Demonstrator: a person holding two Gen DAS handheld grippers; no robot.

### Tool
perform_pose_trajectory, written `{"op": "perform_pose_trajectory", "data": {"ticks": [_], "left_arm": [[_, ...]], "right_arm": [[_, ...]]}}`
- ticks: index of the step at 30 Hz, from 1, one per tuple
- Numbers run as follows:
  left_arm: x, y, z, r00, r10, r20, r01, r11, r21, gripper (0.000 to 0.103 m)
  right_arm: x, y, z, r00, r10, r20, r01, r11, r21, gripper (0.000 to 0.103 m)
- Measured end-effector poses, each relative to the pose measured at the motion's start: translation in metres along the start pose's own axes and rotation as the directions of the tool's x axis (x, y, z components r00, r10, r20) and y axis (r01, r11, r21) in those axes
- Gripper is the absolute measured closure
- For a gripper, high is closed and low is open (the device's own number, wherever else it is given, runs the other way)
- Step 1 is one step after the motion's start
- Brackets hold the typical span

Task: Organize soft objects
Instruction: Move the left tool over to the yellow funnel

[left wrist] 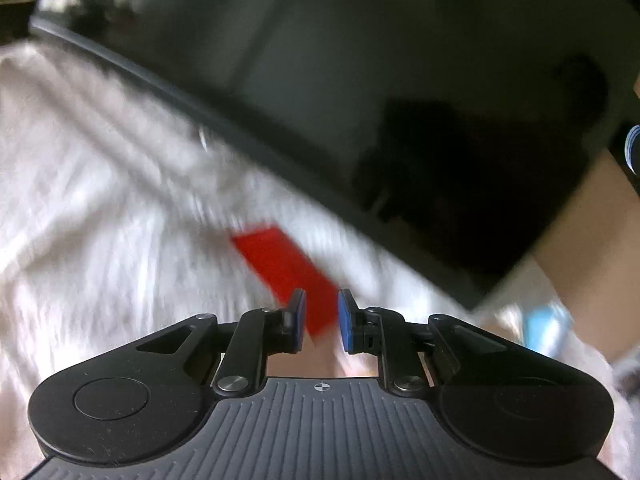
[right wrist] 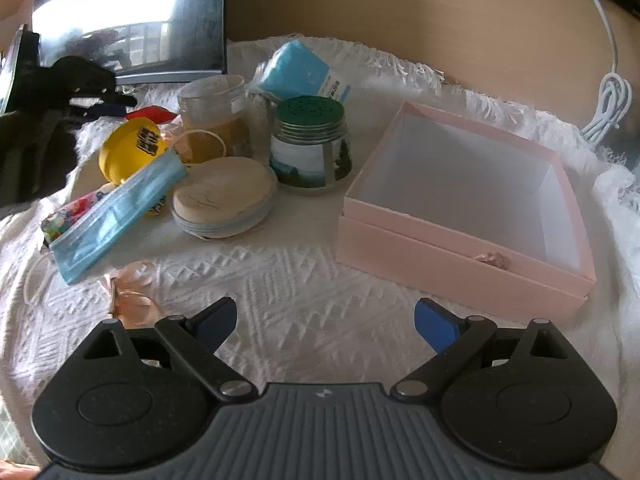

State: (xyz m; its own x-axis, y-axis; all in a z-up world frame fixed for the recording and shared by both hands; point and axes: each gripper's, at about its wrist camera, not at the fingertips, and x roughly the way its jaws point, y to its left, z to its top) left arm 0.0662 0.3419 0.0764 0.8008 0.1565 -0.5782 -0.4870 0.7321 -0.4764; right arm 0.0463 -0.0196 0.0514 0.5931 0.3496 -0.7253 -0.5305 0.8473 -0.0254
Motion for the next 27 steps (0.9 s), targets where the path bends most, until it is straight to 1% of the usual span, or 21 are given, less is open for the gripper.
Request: {"op": "perform_pose_trajectory", "data": {"ticks": [1,2,3,4,5,7,8,9,10,11,13,16,17,18,20,21,22,23,24,25,27], "left_arm": [[0.0,0.006,-0.003,0.998,-0.041,-0.046,0.038,0.998,-0.057,0.084],[-0.001,0.014,-0.006,0.992,-0.095,-0.083,0.084,0.988,-0.127,0.084],[-0.004,0.019,-0.008,0.988,-0.129,-0.09,0.114,0.98,-0.161,0.084],[-0.01,0.022,-0.012,0.982,-0.169,-0.079,0.154,0.973,-0.17,0.084],[-0.016,0.023,-0.015,0.973,-0.22,-0.07,0.208,0.967,-0.146,0.084],[-0.027,0.022,-0.021,0.95,-0.298,-0.091,0.29,0.953,-0.094,0.084],[-0.032,0.02,-0.022,0.938,-0.327,-0.111,0.324,0.945,-0.047,0.084],[-0.038,0.015,-0.023,0.936,-0.329,-0.126,0.333,0.943,0.011,0.084],[-0.043,0.006,-0.024,0.938,-0.314,-0.145,0.33,0.938,0.103,0.084],[-0.046,-0.003,-0.025,0.941,-0.296,-0.164,0.323,0.93,0.175,0.084],[-0.049,-0.021,-0.032,0.946,-0.254,-0.201,0.305,0.906,0.293,0.084],[-0.034,-0.048,-0.041,0.964,-0.142,-0.224,0.225,0.883,0.411,0.084],[-0.026,-0.056,-0.043,0.968,-0.108,-0.228,0.203,0.872,0.446,0.081],[-0.025,-0.062,-0.045,0.968,-0.097,-0.232,0.198,0.864,0.463,0.078],[-0.013,-0.07,-0.048,0.962,-0.087,-0.259,0.209,0.847,0.489,0.074],[-0.008,-0.07,-0.048,0.962,-0.078,-0.261,0.203,0.845,0.496,0.074],[-0.002,-0.072,-0.048,0.965,-0.064,-0.253,0.189,0.843,0.504,0.071],[0.003,-0.073,-0.047,0.966,-0.056,-0.252,0.182,0.841,0.509,0.066],[0.01,-0.071,-0.045,0.965,-0.049,-0.259,0.179,0.842,0.509,0.064],[0.015,-0.068,-0.042,0.963,-0.044,-0.266,0.179,0.843,0.507,0.064],[0.018,-0.068,-0.043,0.962,-0.017,-0.273,0.164,0.834,0.527,0.066]], "right_arm": [[0.003,-0.001,0.001,1.0,-0.007,-0.005,0.007,1.0,0.008,0.007],[0.005,-0.002,0.002,1.0,-0.012,-0.009,0.012,1.0,0.015,0.007],[0.006,-0.002,0.004,1.0,-0.014,-0.01,0.014,1.0,0.02,0.007],[0.007,-0.001,0.004,1.0,-0.011,-0.007,0.011,1.0,0.018,0.007],[0.007,0.002,0.005,1.0,-0.007,-0.003,0.007,1.0,0.006,0.007],[0.007,0.007,0.005,1.0,0.001,0.001,-0.001,1.0,-0.019,0.007],[0.008,0.01,0.006,1.0,0.005,0.001,-0.005,1.0,-0.029,0.007],[0.008,0.012,0.006,1.0,0.009,0.0,-0.009,0.999,-0.035,0.007],[0.009,0.013,0.006,1.0,0.012,-0.002,-0.012,0.999,-0.038,0.007],[0.011,0.014,0.007,1.0,0.015,-0.004,-0.015,0.999,-0.04,0.007],[0.014,0.016,0.008,1.0,0.018,-0.01,-0.018,0.999,-0.04,0.007],[0.015,0.022,0.009,1.0,0.02,-0.008,-0.021,0.999,-0.048,0.007],[0.014,0.024,0.009,1.0,0.023,-0.004,-0.024,0.998,-0.055,0.007],[0.012,0.025,0.009,1.0,0.026,-0.001,-0.026,0.998,-0.063,0.007],[0.01,0.026,0.008,1.0,0.029,0.0,-0.029,0.997,-0.073,0.007],[0.008,0.027,0.006,1.0,0.027,-0.002,-0.027,0.997,-0.074,0.007],[0.008,0.026,0.005,1.0,0.022,-0.005,-0.023,0.997,-0.073,0.007],[0.008,0.025,0.003,1.0,0.016,-0.01,-0.017,0.997,-0.069,0.007],[0.007,0.024,0.001,1.0,0.01,-0.015,-0.011,0.998,-0.064,0.007],[0.007,0.023,-0.001,1.0,0.005,-0.021,-0.006,0.998,-0.059,0.007],[0.006,0.021,-0.006,1.0,-0.009,-0.03,0.007,0.998,-0.055,0.007]]}}
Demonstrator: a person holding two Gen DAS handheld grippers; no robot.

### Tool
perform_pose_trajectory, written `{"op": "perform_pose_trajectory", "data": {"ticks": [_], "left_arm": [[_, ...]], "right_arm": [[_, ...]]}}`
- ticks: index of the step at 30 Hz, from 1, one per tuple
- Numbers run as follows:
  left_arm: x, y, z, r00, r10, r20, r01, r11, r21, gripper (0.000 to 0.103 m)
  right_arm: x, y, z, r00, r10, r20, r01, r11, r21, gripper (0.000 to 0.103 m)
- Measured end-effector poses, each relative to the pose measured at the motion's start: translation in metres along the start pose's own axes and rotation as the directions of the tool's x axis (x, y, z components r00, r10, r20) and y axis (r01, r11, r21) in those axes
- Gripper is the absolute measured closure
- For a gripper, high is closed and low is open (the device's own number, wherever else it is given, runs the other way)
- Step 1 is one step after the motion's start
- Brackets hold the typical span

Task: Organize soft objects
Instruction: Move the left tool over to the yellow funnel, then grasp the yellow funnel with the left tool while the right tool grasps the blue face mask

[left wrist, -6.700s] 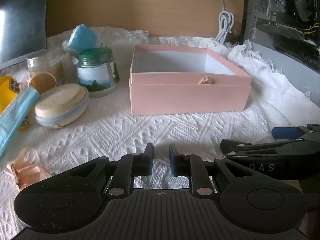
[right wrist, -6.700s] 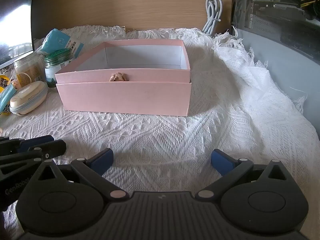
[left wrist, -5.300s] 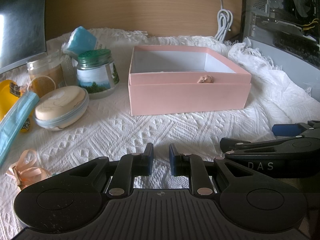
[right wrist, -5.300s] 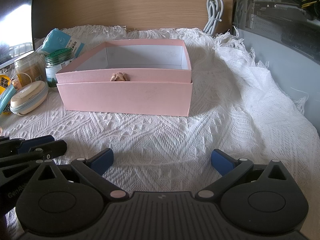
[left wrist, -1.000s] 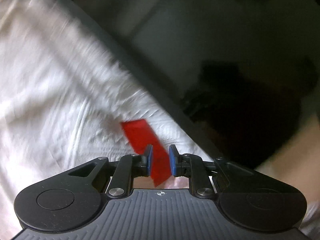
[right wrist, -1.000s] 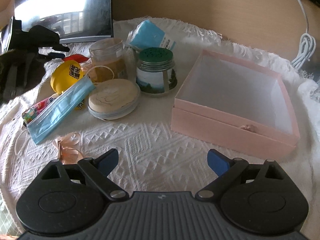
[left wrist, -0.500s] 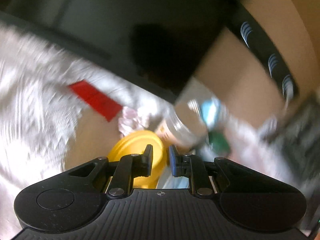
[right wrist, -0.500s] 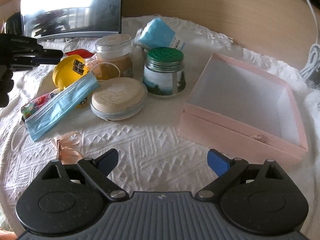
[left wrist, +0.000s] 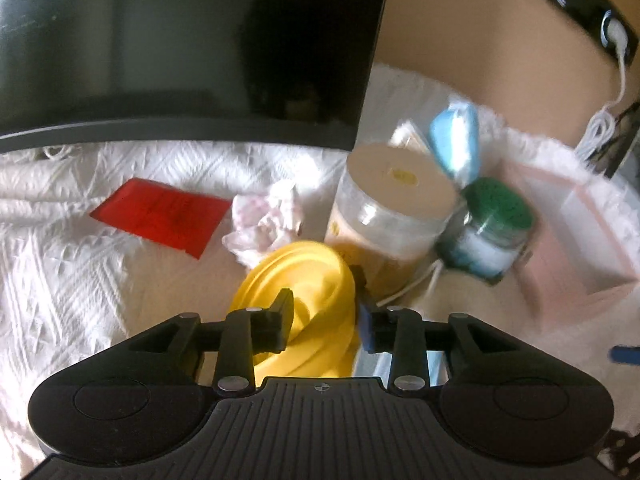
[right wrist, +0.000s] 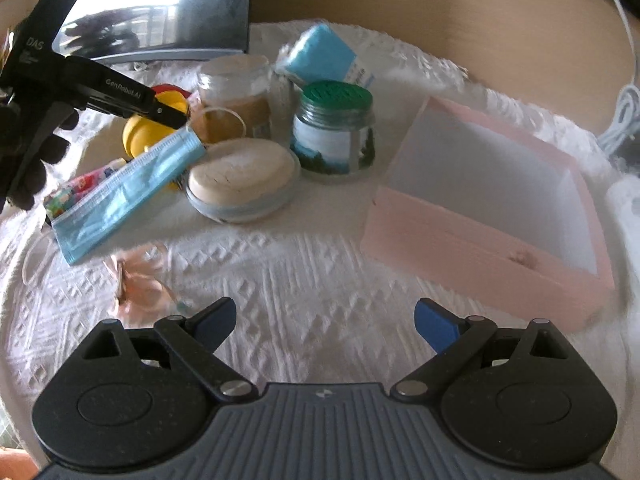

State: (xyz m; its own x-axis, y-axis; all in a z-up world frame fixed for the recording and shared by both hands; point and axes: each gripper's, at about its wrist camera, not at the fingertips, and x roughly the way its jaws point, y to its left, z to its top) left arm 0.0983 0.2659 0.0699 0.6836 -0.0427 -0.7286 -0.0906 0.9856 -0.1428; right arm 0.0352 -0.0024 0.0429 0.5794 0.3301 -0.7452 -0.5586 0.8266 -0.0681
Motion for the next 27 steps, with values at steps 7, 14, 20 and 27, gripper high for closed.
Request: {"op": "perform_pose_trajectory", "data": {"ticks": [7,14,20,27], "left_arm": [[-0.017,-0.005,-0.015,0.998,-0.027,-0.061,0.031,0.996,0.082,0.072],[-0.026,-0.004,-0.013,0.996,-0.077,0.035,0.076,0.997,0.017,0.07],[-0.008,-0.014,-0.019,1.0,0.022,-0.011,-0.021,0.997,0.074,0.074],[-0.013,-0.002,-0.026,1.0,0.016,0.006,-0.016,0.999,-0.03,0.079]], "right_arm": [[-0.007,-0.006,-0.009,1.0,-0.027,-0.002,0.027,1.0,0.009,0.007],[-0.004,0.003,-0.005,1.0,-0.008,-0.007,0.008,1.0,-0.004,0.007],[-0.004,0.022,-0.006,1.0,0.016,-0.001,-0.016,0.997,-0.072,0.007],[-0.004,0.023,-0.013,1.0,0.009,-0.004,-0.01,0.997,-0.082,0.007]]}}
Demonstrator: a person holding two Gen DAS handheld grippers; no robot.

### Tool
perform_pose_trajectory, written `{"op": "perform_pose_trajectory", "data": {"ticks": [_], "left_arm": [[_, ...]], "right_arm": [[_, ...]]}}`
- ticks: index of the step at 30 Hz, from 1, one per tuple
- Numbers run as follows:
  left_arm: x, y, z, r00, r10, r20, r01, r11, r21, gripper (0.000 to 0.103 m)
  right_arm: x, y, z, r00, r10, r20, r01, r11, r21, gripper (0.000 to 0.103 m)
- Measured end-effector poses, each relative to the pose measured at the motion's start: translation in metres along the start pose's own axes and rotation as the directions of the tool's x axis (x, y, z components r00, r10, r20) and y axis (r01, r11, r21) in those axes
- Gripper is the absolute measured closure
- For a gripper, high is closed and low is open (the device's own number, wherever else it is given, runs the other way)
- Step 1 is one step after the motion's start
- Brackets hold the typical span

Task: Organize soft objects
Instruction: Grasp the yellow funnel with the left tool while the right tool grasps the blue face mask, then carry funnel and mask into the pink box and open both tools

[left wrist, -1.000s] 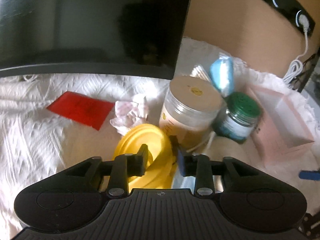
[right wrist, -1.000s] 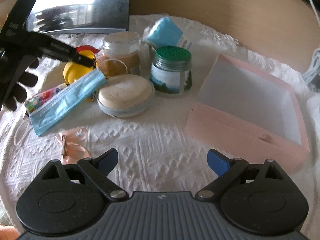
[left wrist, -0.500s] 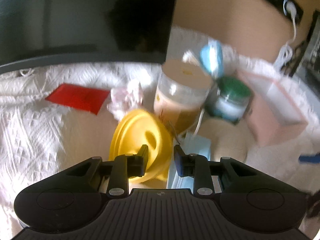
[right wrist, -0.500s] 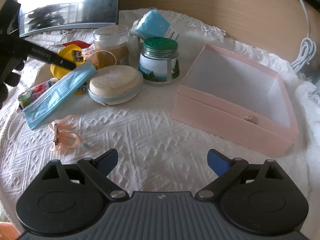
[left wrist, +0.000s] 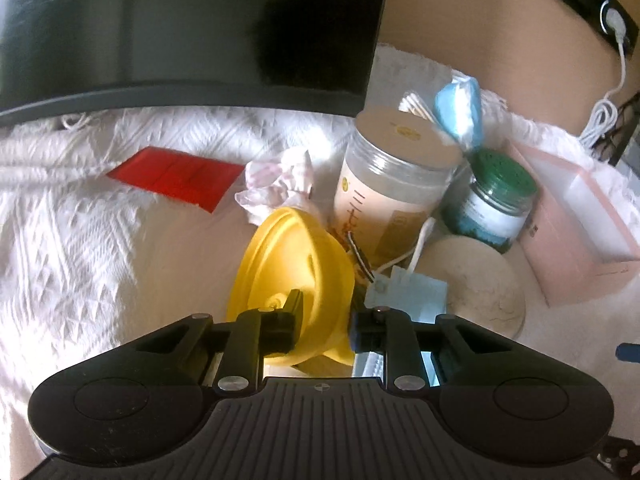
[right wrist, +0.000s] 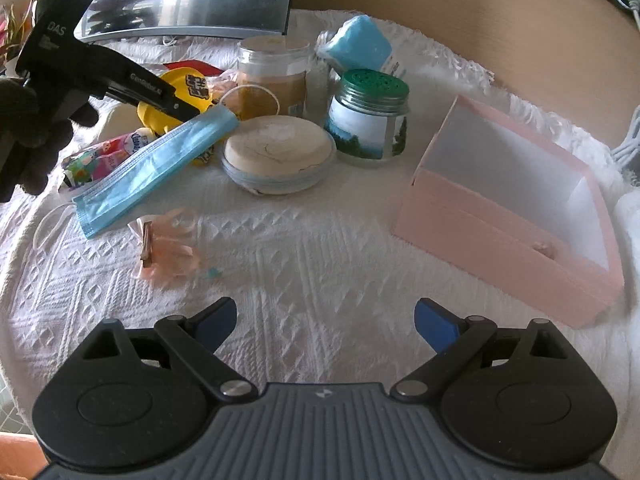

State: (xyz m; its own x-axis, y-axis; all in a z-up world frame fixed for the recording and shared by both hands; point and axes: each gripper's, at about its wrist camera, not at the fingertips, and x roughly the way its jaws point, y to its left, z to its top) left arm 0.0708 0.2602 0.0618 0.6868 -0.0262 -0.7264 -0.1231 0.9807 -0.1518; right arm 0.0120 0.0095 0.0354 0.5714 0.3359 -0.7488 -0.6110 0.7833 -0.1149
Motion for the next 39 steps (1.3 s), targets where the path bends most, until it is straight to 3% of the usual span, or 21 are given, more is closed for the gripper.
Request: {"op": "perform_pose_trajectory", "data": {"ticks": [5,9,13,16,20,21,22,23,24,25,26,33,36,39], "left_arm": [[-0.014,0.002,-0.004,0.997,0.015,0.079,-0.011,0.999,-0.048,0.091],[-0.046,0.017,0.0,0.983,0.045,0.176,-0.025,0.993,-0.111,0.092],[-0.078,0.033,0.001,0.967,0.095,0.238,-0.06,0.987,-0.147,0.092],[-0.099,0.044,-0.002,0.955,0.129,0.266,-0.083,0.981,-0.178,0.092],[-0.124,0.058,-0.01,0.944,0.17,0.283,-0.109,0.97,-0.217,0.092],[-0.127,0.061,-0.011,0.943,0.174,0.284,-0.113,0.969,-0.221,0.092],[-0.13,0.063,-0.013,0.942,0.18,0.284,-0.117,0.968,-0.224,0.092],[-0.133,0.065,-0.016,0.94,0.188,0.284,-0.124,0.966,-0.228,0.092],[-0.135,0.067,-0.019,0.939,0.194,0.284,-0.128,0.964,-0.234,0.092],[-0.139,0.069,-0.022,0.937,0.199,0.286,-0.13,0.961,-0.243,0.092],[-0.143,0.071,-0.024,0.935,0.204,0.291,-0.131,0.959,-0.252,0.092],[-0.158,0.063,-0.012,0.92,0.194,0.339,-0.108,0.96,-0.257,0.092],[-0.161,0.04,-0.004,0.925,0.129,0.357,-0.057,0.977,-0.205,0.092],[-0.157,0.006,0.001,0.937,0.023,0.348,0.024,0.991,-0.129,0.092]], "right_arm": [[-0.012,-0.007,0.01,0.998,0.018,0.057,-0.02,0.999,0.035,0.014],[-0.014,-0.008,0.036,0.988,0.136,0.077,-0.142,0.987,0.08,0.026],[0.01,0.007,0.072,0.948,0.313,0.052,-0.317,0.931,0.178,0.026],[0.04,0.028,0.091,0.917,0.398,0.015,-0.389,0.888,0.247,0.026],[0.075,0.064,0.101,0.922,0.387,-0.03,-0.369,0.898,0.238,0.027],[0.082,0.072,0.101,0.925,0.377,-0.039,-0.359,0.905,0.227,0.034],[0.087,0.08,0.1,0.928,0.369,-0.047,-0.352,0.911,0.215,0.051],[0.09,0.084,0.099,0.923,0.38,-0.053,-0.362,0.909,0.208,0.056],[0.09,0.085,0.1,0.92,0.39,-0.041,-0.374,0.904,0.208,0.067],[0.086,0.087,0.102,0.918,0.396,-0.035,-0.382,0.902,0.202,0.091],[0.082,0.088,0.104,0.914,0.404,-0.032,-0.392,0.901,0.187,0.098],[0.011,0.045,0.118,0.889,0.437,0.138,-0.456,0.876,0.16,0.099],[-0.023,0.015,0.11,0.886,0.42,0.196,-0.452,0.876,0.167,0.099],[-0.053,-0.013,0.092,0.902,0.365,0.23,-0.409,0.893,0.187,0.099]]}}
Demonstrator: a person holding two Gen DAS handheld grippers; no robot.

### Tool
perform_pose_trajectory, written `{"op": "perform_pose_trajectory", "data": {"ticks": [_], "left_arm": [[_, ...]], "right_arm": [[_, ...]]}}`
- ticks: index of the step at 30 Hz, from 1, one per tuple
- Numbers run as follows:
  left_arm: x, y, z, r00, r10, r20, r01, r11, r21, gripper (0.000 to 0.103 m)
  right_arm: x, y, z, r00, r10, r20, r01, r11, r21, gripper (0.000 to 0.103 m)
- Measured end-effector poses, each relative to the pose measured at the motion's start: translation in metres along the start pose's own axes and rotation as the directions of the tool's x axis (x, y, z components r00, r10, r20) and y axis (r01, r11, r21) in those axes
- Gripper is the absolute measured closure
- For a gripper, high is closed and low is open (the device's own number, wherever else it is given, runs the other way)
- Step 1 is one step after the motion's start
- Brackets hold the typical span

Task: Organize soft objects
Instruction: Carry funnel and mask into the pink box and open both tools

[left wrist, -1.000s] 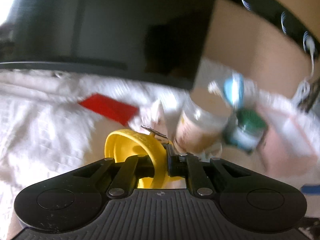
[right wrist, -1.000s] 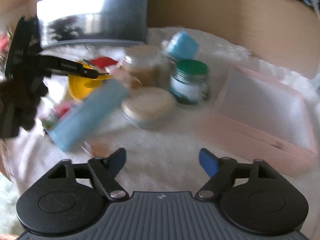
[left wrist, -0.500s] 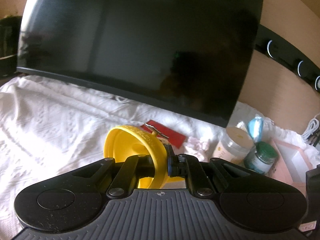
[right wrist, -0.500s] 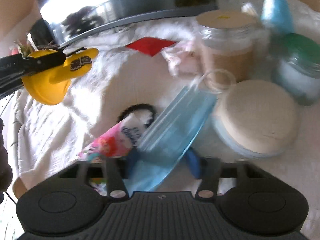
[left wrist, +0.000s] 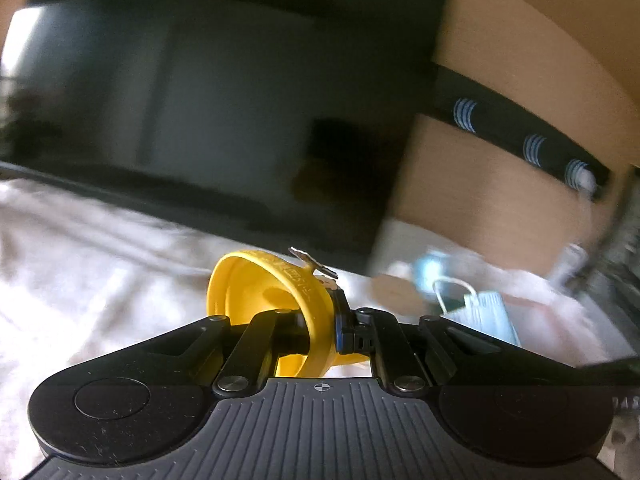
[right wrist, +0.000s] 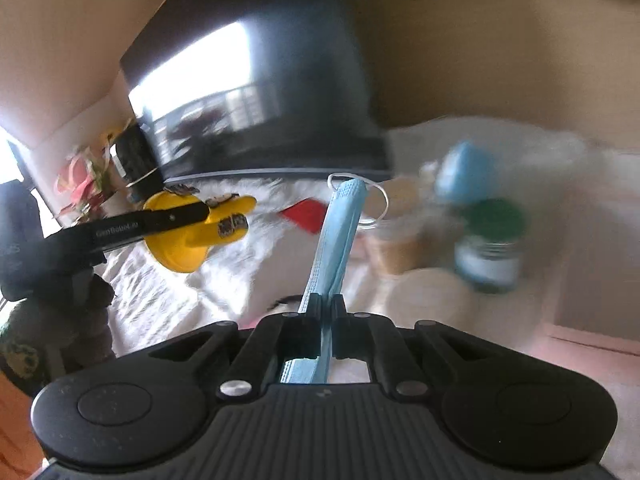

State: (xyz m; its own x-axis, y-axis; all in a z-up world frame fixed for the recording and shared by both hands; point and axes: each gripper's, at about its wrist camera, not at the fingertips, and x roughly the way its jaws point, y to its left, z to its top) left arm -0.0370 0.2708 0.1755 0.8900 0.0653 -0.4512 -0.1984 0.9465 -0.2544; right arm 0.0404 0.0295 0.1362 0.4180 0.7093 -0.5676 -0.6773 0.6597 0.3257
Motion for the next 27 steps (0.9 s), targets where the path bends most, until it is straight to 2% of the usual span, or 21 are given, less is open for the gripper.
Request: {"op": "perform_pose_trajectory", "data": {"ticks": [2,4,7,11,14,17,19,21,23,25,26,27], "left_arm": [[0.007,-0.027,-0.006,0.995,-0.096,-0.036,0.096,0.995,0.012,0.092],[0.016,-0.053,-0.014,0.98,-0.182,-0.082,0.185,0.983,0.021,0.092],[0.037,-0.097,-0.031,0.937,-0.301,-0.179,0.314,0.948,0.046,0.092],[0.068,-0.153,-0.048,0.858,-0.426,-0.288,0.454,0.89,0.035,0.092],[0.086,-0.19,-0.044,0.823,-0.484,-0.296,0.521,0.852,0.053,0.092],[0.11,-0.223,-0.034,0.807,-0.515,-0.289,0.555,0.829,0.072,0.092],[0.127,-0.241,-0.023,0.807,-0.522,-0.276,0.559,0.826,0.072,0.091],[0.146,-0.249,-0.011,0.821,-0.523,-0.23,0.542,0.84,0.024,0.088],[0.17,-0.258,-0.008,0.862,-0.466,-0.199,0.475,0.88,-0.004,0.086],[0.191,-0.264,-0.016,0.909,-0.365,-0.201,0.372,0.928,-0.003,0.084],[0.205,-0.271,-0.023,0.922,-0.305,-0.24,0.326,0.944,0.051,0.084],[0.217,-0.277,-0.028,0.923,-0.252,-0.292,0.295,0.949,0.111,0.084]], "right_arm": [[-0.027,-0.013,-0.011,0.998,-0.054,0.021,0.054,0.998,0.014,0.099],[-0.058,-0.028,-0.025,0.991,-0.125,0.048,0.123,0.992,0.032,0.099],[-0.097,-0.044,-0.042,0.965,-0.251,0.081,0.247,0.967,0.057,0.099],[-0.142,-0.066,-0.063,0.923,-0.37,0.105,0.351,0.922,0.161,0.099],[-0.163,-0.086,-0.075,0.897,-0.429,0.108,0.395,0.887,0.238,0.099],[-0.169,-0.097,-0.082,0.875,-0.474,0.096,0.433,0.856,0.282,0.099],[-0.173,-0.103,-0.087,0.865,-0.493,0.094,0.448,0.842,0.3,0.099],[-0.177,-0.106,-0.09,0.857,-0.507,0.09,0.458,0.831,0.316,0.099],[-0.18,-0.106,-0.093,0.85,-0.518,0.089,0.468,0.823,0.324,0.099],[-0.184,-0.108,-0.097,0.843,-0.53,0.09,0.478,0.816,0.325,0.099],[-0.185,-0.109,-0.098,0.84,-0.535,0.089,0.482,0.812,0.328,0.099],[-0.186,-0.11,-0.099,0.838,-0.539,0.086,0.486,0.809,0.332,0.099]]}}
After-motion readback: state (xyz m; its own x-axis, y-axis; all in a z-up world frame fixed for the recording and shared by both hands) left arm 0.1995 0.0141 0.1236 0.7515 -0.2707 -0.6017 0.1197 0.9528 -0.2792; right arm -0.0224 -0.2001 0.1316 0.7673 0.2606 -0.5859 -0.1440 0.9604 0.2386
